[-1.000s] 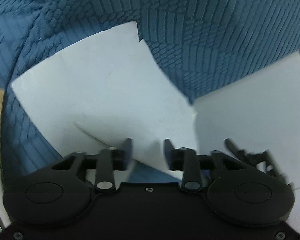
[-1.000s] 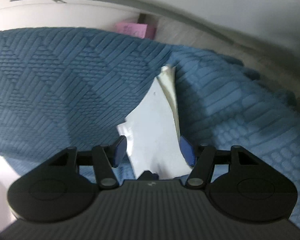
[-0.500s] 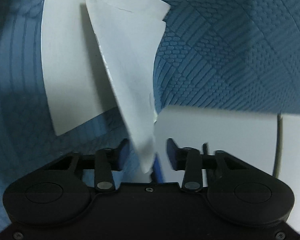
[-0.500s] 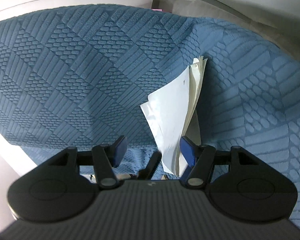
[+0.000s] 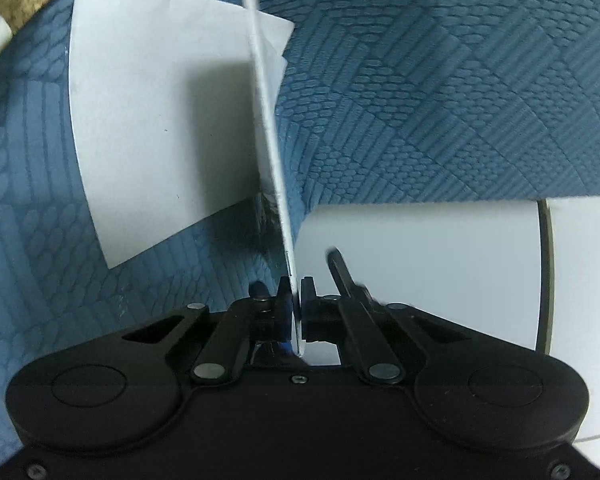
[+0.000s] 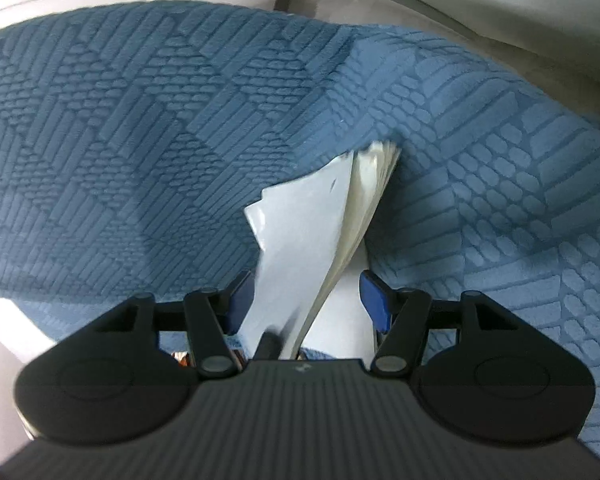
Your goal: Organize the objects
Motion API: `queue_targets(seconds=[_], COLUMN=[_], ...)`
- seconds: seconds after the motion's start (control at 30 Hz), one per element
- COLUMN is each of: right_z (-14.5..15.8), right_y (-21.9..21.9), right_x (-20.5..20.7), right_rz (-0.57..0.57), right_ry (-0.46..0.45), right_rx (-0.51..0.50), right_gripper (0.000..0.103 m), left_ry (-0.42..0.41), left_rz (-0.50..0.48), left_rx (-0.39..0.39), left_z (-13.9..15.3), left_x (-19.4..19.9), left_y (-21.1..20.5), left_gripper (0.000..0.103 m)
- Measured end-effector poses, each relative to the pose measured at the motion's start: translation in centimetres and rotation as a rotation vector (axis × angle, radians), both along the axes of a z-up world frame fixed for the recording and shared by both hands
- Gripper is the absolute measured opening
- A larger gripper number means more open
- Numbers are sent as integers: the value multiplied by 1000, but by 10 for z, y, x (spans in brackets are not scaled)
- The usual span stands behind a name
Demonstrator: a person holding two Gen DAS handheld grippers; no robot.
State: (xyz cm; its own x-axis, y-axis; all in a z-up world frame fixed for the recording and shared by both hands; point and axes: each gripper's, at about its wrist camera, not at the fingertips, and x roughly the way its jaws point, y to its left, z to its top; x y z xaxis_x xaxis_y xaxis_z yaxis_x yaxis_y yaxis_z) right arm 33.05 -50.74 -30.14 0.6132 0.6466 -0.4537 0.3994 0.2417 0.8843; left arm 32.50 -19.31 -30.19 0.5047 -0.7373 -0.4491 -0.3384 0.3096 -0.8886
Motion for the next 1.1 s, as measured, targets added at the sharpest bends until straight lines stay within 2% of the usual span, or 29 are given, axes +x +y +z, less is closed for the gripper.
queue_targets(seconds=[0.23,0.27,0.3,0.37,0.47,0.63,0.83,0.9,0.93,1.1], right_z=[-13,-15,-17,-17,-6,14,50,69,87,126], right_y=[-4,-4,-5,-8,-6,2,20,30,38,55], right_x=[0,1,-1,-6,-13,-27,-43,-47,-51,-57], right_rz=[-74,-83,-92,-116,-119,-103,-93,-79,-68,-52], right_ry=[58,63,68,73,27,-30,-87,-106,-134,-194], right_rx=[-36,-44,-54,-74,-105,-141,-205,-250,-281,-329], right_gripper=[60,52,38,18,10,6,5,5,5,5], left_ry=[-19,-24,-30,-40,-48,-54,-97,-117,-127,-171], left_rz=[-44,-49,-53,-60,-65,-62,-83,-79,-80,-83], left_rx=[2,2,4,11,12,-15,-26,-28,-29,-71], left_z=[12,14,17,22,28,35,65,78,84,118], left_x=[-14,-17,-20,-25,-41,-55,-68,-72,-74,-78], left_y=[0,0,1,4,11,26,46,58,63,87], left_gripper=[3,3,3,3,5,6,8,9,9,10])
